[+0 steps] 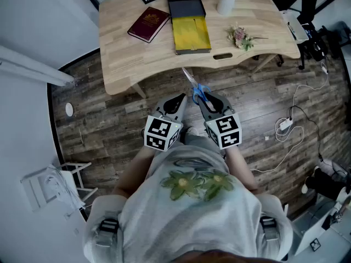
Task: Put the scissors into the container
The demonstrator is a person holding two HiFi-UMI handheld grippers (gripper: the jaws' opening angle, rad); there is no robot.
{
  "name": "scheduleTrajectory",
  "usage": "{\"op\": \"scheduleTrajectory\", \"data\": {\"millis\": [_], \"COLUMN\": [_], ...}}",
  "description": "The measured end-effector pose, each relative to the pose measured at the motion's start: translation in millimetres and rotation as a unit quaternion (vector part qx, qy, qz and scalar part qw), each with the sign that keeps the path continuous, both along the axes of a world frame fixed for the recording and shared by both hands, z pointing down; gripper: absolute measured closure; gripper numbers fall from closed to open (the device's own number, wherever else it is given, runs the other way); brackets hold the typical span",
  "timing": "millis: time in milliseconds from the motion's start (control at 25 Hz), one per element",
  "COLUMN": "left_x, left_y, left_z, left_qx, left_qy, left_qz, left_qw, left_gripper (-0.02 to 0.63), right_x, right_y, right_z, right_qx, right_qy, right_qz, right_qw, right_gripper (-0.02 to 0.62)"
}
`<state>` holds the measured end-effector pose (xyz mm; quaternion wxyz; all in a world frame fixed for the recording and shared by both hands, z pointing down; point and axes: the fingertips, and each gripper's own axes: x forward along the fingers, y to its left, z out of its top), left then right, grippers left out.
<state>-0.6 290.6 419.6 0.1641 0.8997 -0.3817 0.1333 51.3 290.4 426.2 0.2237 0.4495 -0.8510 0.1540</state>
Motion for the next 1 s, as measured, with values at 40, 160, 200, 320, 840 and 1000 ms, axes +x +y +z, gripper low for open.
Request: {"op": "scheduleTrajectory", "data": {"millis": [40,160,200,320,840,1000], "left_x": [-0.6,-0.1,1.0,5.7,34.4,42.1], "left_y": [-1.1,-4.6,-5.8,-9.0,-2.5,5.9], "left_z": [-1.6,-8.2,-11.2,-19.9,-27.2,-17.6], "left_qx": [0.002,0.011,0.014,0.025,0.041,0.034], "left_qy": [0.001,0.005,0.006,0.006,0.005,0.004], "left_qz": [-0.004,-0.014,-0.016,-0.019,-0.046,-0.059], "left_qw": [1.0000,0.9998,0.9998,0.9995,0.9981,0.9976], "left_gripper": [0.600,0.600,0.600,0.600,0.600,0.600], "right_x": [0.4,3.8,5.8,12.7,44.8,54.6], "right_y": [0.4,1.6,1.9,1.4,5.5,9.7], "right_z": [-0.8,-2.4,-3.0,-5.8,-10.8,-4.2], "right_qx": [0.002,0.005,0.006,0.011,0.026,0.021], "right_qy": [-0.002,-0.007,-0.009,-0.016,-0.022,-0.025], "right_qz": [0.000,0.001,0.001,0.004,-0.010,-0.018], "right_qw": [1.000,1.000,1.000,1.000,0.999,0.999], "right_gripper": [0.515,0.515,0.515,0.515,0.514,0.514]}}
